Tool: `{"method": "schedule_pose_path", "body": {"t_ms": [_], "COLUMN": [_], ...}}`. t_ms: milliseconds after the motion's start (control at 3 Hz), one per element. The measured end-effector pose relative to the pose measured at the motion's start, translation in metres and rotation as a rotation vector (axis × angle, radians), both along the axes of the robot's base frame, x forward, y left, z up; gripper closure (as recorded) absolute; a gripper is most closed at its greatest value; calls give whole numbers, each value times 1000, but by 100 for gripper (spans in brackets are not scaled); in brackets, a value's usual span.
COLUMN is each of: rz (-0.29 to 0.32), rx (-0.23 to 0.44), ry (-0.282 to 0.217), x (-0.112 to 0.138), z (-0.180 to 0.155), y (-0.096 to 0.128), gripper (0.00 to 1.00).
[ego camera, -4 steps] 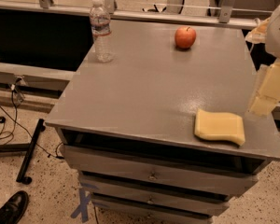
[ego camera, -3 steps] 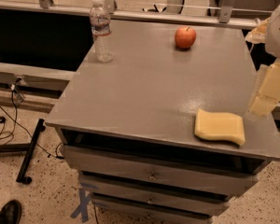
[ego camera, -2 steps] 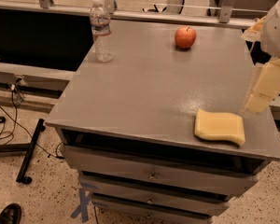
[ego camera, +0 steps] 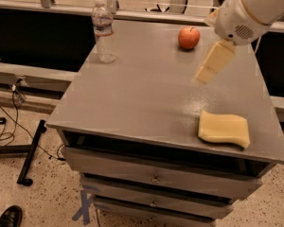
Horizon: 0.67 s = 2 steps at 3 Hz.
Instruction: Move water bottle near sponge
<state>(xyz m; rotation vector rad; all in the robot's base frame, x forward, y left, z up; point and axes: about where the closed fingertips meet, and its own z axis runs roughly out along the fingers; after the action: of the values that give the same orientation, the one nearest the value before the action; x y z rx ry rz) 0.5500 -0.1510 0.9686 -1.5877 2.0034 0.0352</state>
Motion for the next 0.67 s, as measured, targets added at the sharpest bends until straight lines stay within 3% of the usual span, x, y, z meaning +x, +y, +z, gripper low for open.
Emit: {"method": "schedule_pose_path", "body": {"t_ms": [333, 667], "rz": [-27, -27], "rx": [155, 155], "ry": [-55, -55], "x": [68, 68], "z": [-8, -8], "y": [36, 36], "gripper": [0, 0]}}
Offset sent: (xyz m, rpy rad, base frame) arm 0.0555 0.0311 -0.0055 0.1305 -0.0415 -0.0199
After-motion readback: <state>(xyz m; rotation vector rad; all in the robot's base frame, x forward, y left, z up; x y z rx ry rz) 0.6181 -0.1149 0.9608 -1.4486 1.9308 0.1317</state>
